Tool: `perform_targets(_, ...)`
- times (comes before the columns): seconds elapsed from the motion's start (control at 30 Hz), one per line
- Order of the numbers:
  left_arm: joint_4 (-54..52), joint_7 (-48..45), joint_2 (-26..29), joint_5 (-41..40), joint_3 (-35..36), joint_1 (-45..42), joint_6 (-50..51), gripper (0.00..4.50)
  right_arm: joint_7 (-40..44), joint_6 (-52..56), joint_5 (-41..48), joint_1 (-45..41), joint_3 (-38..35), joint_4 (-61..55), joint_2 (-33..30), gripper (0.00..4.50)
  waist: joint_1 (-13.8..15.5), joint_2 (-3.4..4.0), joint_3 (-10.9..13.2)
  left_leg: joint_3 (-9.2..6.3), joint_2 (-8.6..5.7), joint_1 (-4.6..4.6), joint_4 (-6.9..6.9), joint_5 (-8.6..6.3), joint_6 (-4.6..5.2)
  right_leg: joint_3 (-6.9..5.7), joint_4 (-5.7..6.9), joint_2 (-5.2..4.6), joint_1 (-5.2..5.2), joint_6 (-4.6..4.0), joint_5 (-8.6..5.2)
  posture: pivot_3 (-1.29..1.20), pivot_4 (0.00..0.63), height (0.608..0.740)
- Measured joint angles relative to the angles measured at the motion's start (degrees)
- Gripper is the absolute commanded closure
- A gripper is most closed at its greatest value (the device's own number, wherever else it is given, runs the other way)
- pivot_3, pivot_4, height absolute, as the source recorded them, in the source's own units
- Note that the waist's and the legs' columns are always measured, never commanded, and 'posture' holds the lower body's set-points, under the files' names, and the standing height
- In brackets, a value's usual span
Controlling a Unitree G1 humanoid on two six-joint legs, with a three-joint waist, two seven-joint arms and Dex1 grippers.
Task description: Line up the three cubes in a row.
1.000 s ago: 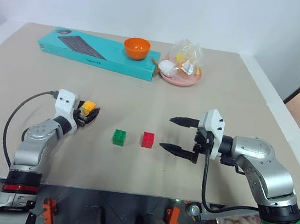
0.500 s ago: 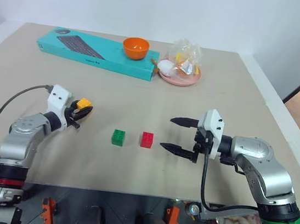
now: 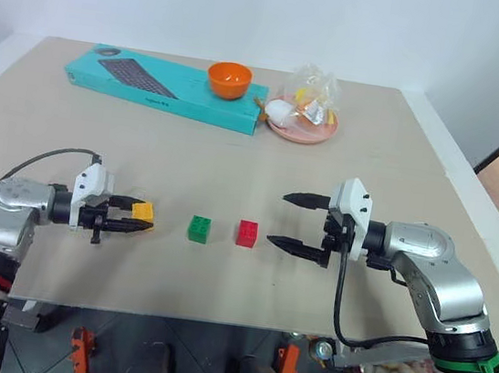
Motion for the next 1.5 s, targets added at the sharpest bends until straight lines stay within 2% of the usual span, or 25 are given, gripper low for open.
perform_targets(0.23, 1.6, -3.7, -2.2, 0.7, -2.6, -1.0, -3.0, 3.15, -0.1, 0.3, 0.0, 0.6, 0.0, -0.8, -0.3, 0.0, 0.0, 0.0, 0.0, -0.03, 0.01, 0.01, 0.0, -0.01, 0.01, 0.0, 0.01, 0.1, -0.02, 0.06, 0.05, 0.0, 0.15, 0.74)
perform_targets(1.0, 7.1, -4.3, -3.5, 3.2, -4.0, -3.9, -8.6, 3.15, -0.4, 1.0, 0.0, 2.5, 0.0, -2.4, -1.1, 0.0, 0.0, 0.0, 0.0, -0.03, 0.01, 0.03, 0.07, 0.04, 0.09, 0.06, 0.01, 0.08, 0.04, 0.03, 0.08, 0.0, 0.15, 0.74)
perform_targets(1.07, 7.4, -4.3, -3.6, 3.3, -4.2, -4.3, -8.6, 2.11, -0.4, 1.0, 0.0, 2.5, 0.0, -2.4, -1.2, 0.0, 0.0, 0.0, 0.0, -0.05, 0.01, 0.04, 0.07, 0.06, 0.12, 0.05, 0.01, 0.08, 0.05, 0.03, 0.09, 0.0, 0.15, 0.74)
perform_targets(1.27, 8.4, -4.3, -3.8, 5.0, -4.9, -4.7, -8.6, 0.18, -0.4, 1.0, 0.0, 2.5, 0.0, -2.4, -1.4, 0.0, 0.0, 0.0, 0.0, -0.02, -0.01, 0.0, 0.07, 0.06, 0.12, 0.05, 0.01, 0.1, 0.02, 0.1, 0.12, 0.0, 0.15, 0.74)
perform_targets(1.37, 6.8, -4.3, -3.6, 4.6, -4.8, -4.9, -7.0, 0.08, -0.4, 1.0, 0.0, 2.5, -0.1, -2.5, -1.4, 0.0, 0.0, 0.0, 0.0, -0.03, -0.02, -0.01, 0.06, 0.05, 0.11, 0.04, 0.01, 0.13, 0.01, 0.12, 0.12, 0.0, 0.15, 0.74)
perform_targets(1.5, -2.7, -4.1, -0.9, 1.1, -3.4, -3.0, 1.1, 0.08, -0.6, 2.0, 0.7, 3.0, -0.5, -2.9, -1.4, 0.0, -0.2, 0.0, 0.0, -0.07, 0.03, -0.03, 0.03, 0.04, 0.09, 0.05, 0.01, 0.09, -0.01, 0.1, 0.09, 0.0, 0.15, 0.74)
